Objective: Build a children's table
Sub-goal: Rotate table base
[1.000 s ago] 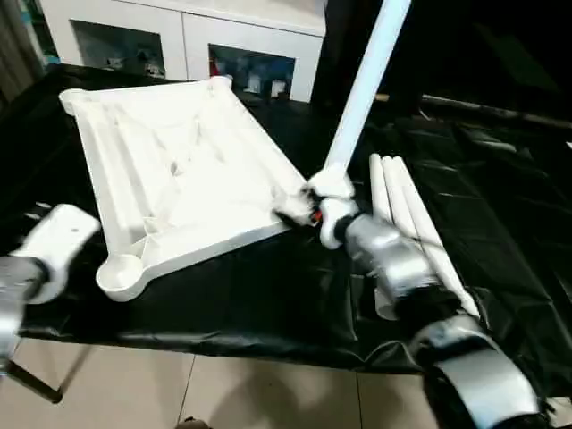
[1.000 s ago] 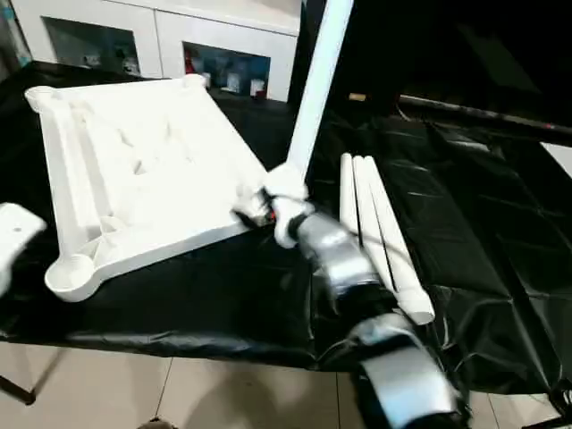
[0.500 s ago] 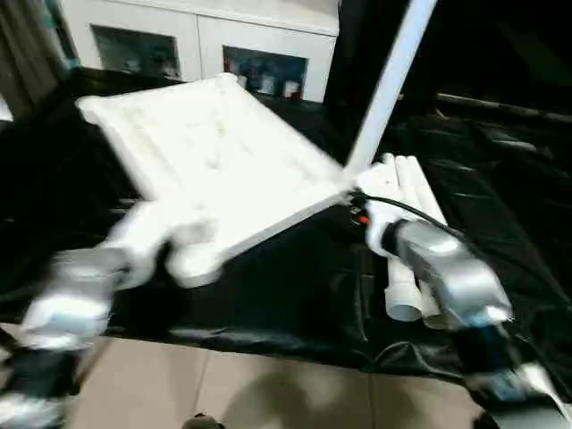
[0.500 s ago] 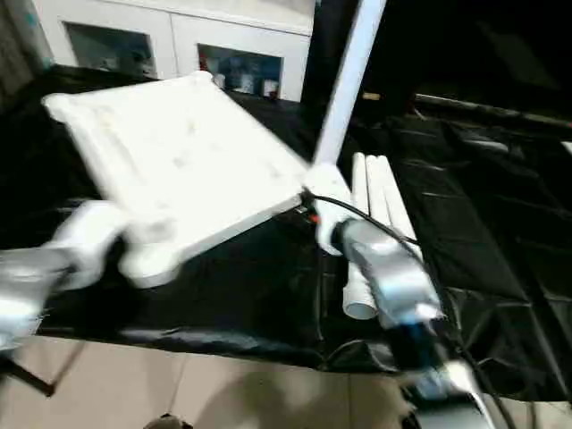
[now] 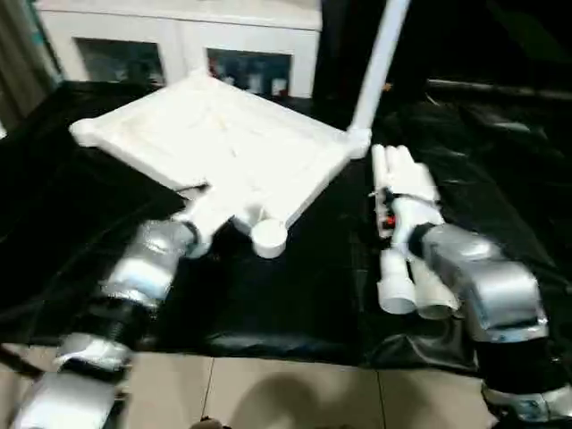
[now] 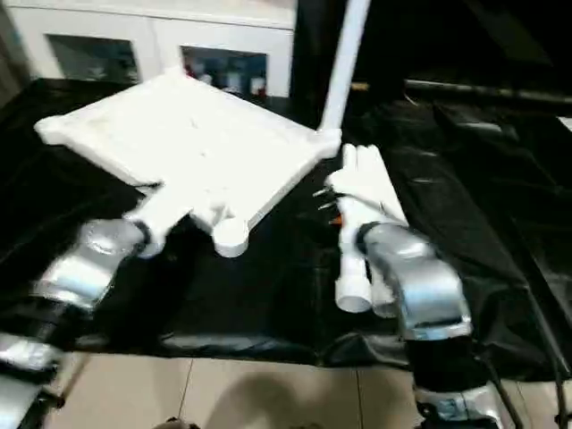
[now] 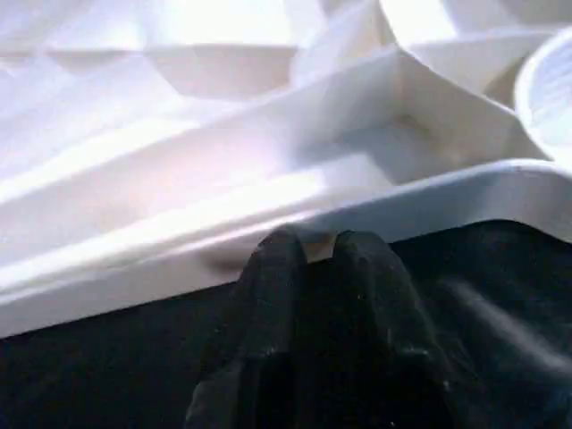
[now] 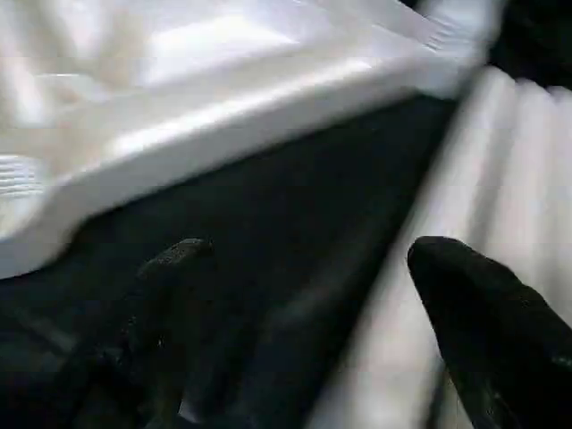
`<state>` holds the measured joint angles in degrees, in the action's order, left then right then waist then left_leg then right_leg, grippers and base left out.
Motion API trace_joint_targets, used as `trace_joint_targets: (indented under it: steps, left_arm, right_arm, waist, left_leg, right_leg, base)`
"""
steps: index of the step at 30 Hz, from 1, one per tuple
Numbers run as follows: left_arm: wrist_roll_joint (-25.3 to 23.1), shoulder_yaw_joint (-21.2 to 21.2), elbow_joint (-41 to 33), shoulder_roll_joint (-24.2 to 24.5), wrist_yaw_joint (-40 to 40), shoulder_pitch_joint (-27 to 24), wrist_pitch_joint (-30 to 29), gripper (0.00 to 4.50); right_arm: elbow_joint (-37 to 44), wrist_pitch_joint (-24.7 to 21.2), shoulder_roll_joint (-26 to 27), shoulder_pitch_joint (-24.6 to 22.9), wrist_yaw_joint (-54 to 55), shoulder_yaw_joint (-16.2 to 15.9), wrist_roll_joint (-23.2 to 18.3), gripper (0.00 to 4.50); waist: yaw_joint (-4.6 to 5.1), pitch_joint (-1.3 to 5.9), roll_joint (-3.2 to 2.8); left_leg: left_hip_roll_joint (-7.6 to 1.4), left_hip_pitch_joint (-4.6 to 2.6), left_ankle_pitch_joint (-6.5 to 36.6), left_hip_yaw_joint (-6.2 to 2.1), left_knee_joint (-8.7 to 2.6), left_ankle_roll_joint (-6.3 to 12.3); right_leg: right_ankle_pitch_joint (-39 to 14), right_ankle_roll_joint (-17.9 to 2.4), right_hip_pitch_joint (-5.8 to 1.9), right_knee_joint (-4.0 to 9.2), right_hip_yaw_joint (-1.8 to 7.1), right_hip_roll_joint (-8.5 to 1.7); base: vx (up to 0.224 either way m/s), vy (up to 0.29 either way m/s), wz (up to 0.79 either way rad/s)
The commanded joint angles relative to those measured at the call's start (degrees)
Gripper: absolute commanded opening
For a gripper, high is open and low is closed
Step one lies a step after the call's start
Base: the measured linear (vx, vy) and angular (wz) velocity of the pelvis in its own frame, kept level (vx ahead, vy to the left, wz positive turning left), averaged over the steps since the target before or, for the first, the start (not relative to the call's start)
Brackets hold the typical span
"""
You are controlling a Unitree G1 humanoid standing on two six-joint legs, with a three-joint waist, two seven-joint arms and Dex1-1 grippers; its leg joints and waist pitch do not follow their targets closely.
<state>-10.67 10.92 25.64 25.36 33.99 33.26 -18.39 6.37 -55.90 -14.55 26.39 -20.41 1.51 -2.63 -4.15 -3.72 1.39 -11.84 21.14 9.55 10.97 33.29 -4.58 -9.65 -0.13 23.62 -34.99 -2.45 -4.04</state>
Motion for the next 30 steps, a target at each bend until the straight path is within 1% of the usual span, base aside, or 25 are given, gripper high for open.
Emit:
trace_joint_targets:
  steps: [1, 2, 3, 4, 5, 6, 7, 8, 9, 10, 11, 12, 15, 20, 21, 23, 24, 26, 30]
  left_arm:
    - [1.83, -1.06, -3.72, 1.59, 3.69, -1.13, 0.19, 0.99]
    - [2.40, -1.18, -4.49, 2.12, 4.81, -1.45, 0.77, 0.99]
    - [4.63, -1.75, -7.46, 3.72, 8.62, -2.70, 1.47, 0.99]
    - [6.20, -2.05, -9.75, 4.84, 11.33, -3.63, 1.98, 0.99]
    - [10.10, -2.91, -14.45, 6.86, 16.73, -5.47, 1.82, 0.99]
    - [11.48, -3.22, -16.09, 7.56, 18.58, -6.10, 1.67, 0.99]
    - [12.99, -3.51, -17.91, 8.29, 20.16, -6.61, 0.87, 0.99]
    - [14.34, -3.85, -19.45, 8.68, 21.27, -6.91, -0.28, 0.99]
    - [15.77, -4.08, -21.34, 8.98, 22.42, -7.14, -2.27, 0.99]
    - [16.84, -4.15, -22.79, 9.23, 23.44, -7.28, -3.73, 0.99]
    - [17.62, -4.12, -23.84, 9.42, 24.24, -7.39, -4.72, 0.99]
    - [18.32, -3.89, -24.88, 9.61, 25.00, -7.50, -5.60, 0.99]
    - [19.61, -3.22, -26.70, 9.65, 26.27, -7.49, -6.97, 0.99]
    - [20.31, -2.36, -27.71, 9.78, 26.94, -7.21, -8.26, 0.99]
    - [20.37, -2.27, -27.95, 9.90, 26.99, -7.19, -8.67, 0.99]
    - [20.54, -2.11, -28.40, 10.08, 27.12, -7.19, -9.38, 0.99]
    - [20.62, -2.05, -28.63, 10.17, 27.19, -7.22, -9.74, 0.99]
    - [20.77, -1.74, -29.07, 10.40, 27.24, -7.29, -10.37, 0.99]
    - [20.80, -1.41, -29.15, 10.48, 27.28, -7.30, -10.54, 0.99]
  right_arm:
    - [-0.56, -3.83, 0.59, 2.09, 2.04, 2.78, -0.46, 4.16]
    - [-0.75, -4.49, 0.63, 2.40, 2.36, 3.11, -0.46, 4.20]
    - [-1.38, -6.41, 0.89, 3.35, 3.41, 4.16, -0.30, 4.29]
    - [-1.98, -7.57, 1.00, 4.01, 3.82, 4.71, -0.29, 4.41]
    - [-3.16, -9.84, 1.48, 5.35, 4.90, 5.72, -0.22, 4.41]
    - [-3.62, -10.61, 1.64, 5.84, 5.27, 6.08, -0.20, 4.41]
    - [-4.28, -11.41, 1.77, 6.45, 5.73, 6.35, -0.33, 4.41]
    - [-4.94, -12.33, 1.94, 6.99, 6.15, 6.55, -0.40, 4.41]
    - [-6.32, -12.93, 2.01, 7.70, 6.71, 6.63, -0.26, 4.41]
    - [-7.56, -13.63, 2.01, 8.33, 7.01, 6.63, -0.19, 4.41]
    - [-8.59, -14.07, 2.09, 8.83, 7.24, 6.71, -0.16, 4.41]
    - [-9.82, -14.14, 2.54, 9.40, 7.67, 7.21, -0.32, 4.41]
    - [-12.59, -14.22, 3.46, 10.84, 7.05, 7.48, -1.43, 4.41]
    - [-16.40, -15.69, 3.84, 13.09, 7.75, 6.31, -1.10, 4.41]
    - [-17.06, -16.11, 3.97, 13.47, 7.81, 6.30, -1.24, 4.41]
    - [-18.18, -16.25, 4.15, 13.92, 8.05, 6.12, -1.26, 4.41]
    - [-18.81, -16.40, 4.23, 14.13, 8.22, 6.06, -1.20, 4.41]
    - [-20.68, -16.51, 4.57, 14.46, 8.52, 6.45, -1.44, 4.41]
    - [-22.25, -16.02, 4.63, 14.66, 8.56, 6.33, -1.48, 4.41]
  waist:
    - [-0.04, 4.54, -0.06]
    - [0.11, 4.34, -0.12]
    - [0.07, 4.33, -0.28]
    - [0.18, 4.34, 0.20]
    - [0.15, 4.22, 0.04]
    - [0.37, 4.21, -0.20]
    - [0.37, 4.12, -0.09]
    - [0.40, 4.08, -0.29]
    - [0.43, 4.07, 0.13]
    - [0.37, 4.09, 0.11]
    - [0.32, 4.00, -0.06]
    - [0.32, 3.99, 0.01]
    - [0.46, 4.06, 0.03]
    - [0.46, 4.21, 0.13]
    - [0.58, 4.21, 0.15]
    - [0.54, 4.26, 0.02]
    - [0.56, 4.23, 0.14]
    - [0.55, 4.28, 0.17]
    - [0.48, 4.31, 0.13]
  left_leg:
    - [-0.65, -0.82, 10.50, -0.79, -3.49, -2.20]
    - [-0.74, -0.88, 10.55, -0.63, -3.57, -2.17]
    - [-0.74, -1.00, 10.69, -0.66, -3.58, -2.29]
    - [-0.76, -0.88, 10.41, -0.64, -3.61, -2.25]
    - [-0.84, -1.06, 10.41, -0.55, -3.69, -2.42]
    - [-0.81, -0.99, 10.51, -0.57, -3.73, -2.77]
    - [-0.82, -1.16, 10.96, -0.40, -3.69, -2.90]
    - [-0.83, -1.31, 11.35, -0.33, -3.67, -3.13]
    - [-0.77, -1.37, 11.51, -0.23, -3.65, -3.22]
    - [-0.78, -1.27, 11.28, -0.30, -3.69, -3.34]
    - [-0.78, -1.42, 11.55, -0.24, -3.68, -3.63]
    - [-0.73, -1.37, 11.44, -0.17, -3.61, -3.72]
    - [-0.58, -1.11, 10.83, -0.17, -3.57, -3.89]
    - [-0.58, -1.10, 9.37, -0.14, -3.48, -3.84]
    - [-0.52, -1.04, 9.17, -0.15, -3.46, -3.84]
    - [-0.55, -1.11, 9.24, -0.13, -3.41, -3.93]
    - [-0.51, -1.03, 9.24, -0.13, -3.42, -3.91]
    - [-0.56, -1.05, 8.99, -0.12, -3.41, -3.91]
    - [-0.52, -1.05, 8.56, -0.09, -3.35, -4.02]
  right_leg:
    - [-10.28, -9.86, -2.99, 3.56, 2.10, -2.82]
    - [-10.99, -9.94, -2.74, 3.74, 2.17, -2.78]
    - [-11.91, -9.85, -2.69, 3.68, 2.20, -2.91]
    - [-12.15, -9.79, -2.74, 3.61, 2.18, -2.93]
    - [-13.12, -9.67, -2.51, 3.70, 2.25, -3.05]
    - [-13.50, -9.92, -2.46, 3.52, 2.25, -3.04]
    - [-13.79, -9.78, -2.23, 3.65, 2.26, -2.89]
    - [-13.54, -9.66, -2.08, 3.61, 2.28, -2.79]
    - [-13.36, -9.63, -2.09, 3.56, 2.28, -2.74]
    - [-13.51, -9.62, -2.28, 3.40, 2.26, -2.88]
    - [-14.59, -9.38, -2.06, 3.54, 2.28, -2.93]
    - [-14.81, -8.97, -2.09, 3.56, 2.35, -2.92]
    - [-14.87, -8.21, -2.28, 3.54, 2.38, -2.88]
    - [-13.52, -7.83, -2.43, 3.33, 2.39, -2.79]
    - [-13.37, -7.92, -2.45, 3.26, 2.37, -2.73]
    - [-13.11, -7.96, -2.41, 3.28, 2.38, -2.74]
    - [-13.06, -8.08, -2.47, 3.27, 2.37, -2.74]
    - [-12.74, -8.07, -2.48, 3.21, 2.36, -2.73]
    - [-11.78, -8.16, -2.51, 3.08, 2.35, -2.67]
  base:
    - [0.000, 0.000, 0.00]
    - [0.000, 0.000, 0.00]
    - [0.000, 0.000, 0.00]
    - [0.000, 0.000, 0.00]
    - [0.000, 0.000, 0.00]
    - [0.000, 0.000, 0.00]
    - [0.000, 0.000, 0.00]
    - [0.000, 0.000, 0.00]
    - [0.000, 0.000, 0.00]
    - [0.000, 0.000, 0.00]
    - [0.000, 0.000, 0.00]
    - [0.000, 0.000, 0.00]
    - [0.000, 0.000, 0.00]
    - [0.000, 0.000, 0.00]
    - [0.000, 0.000, 0.00]
    - [0.000, 0.000, 0.00]
    - [0.000, 0.000, 0.00]
    - [0.000, 0.000, 0.00]
    - [0.000, 0.000, 0.00]
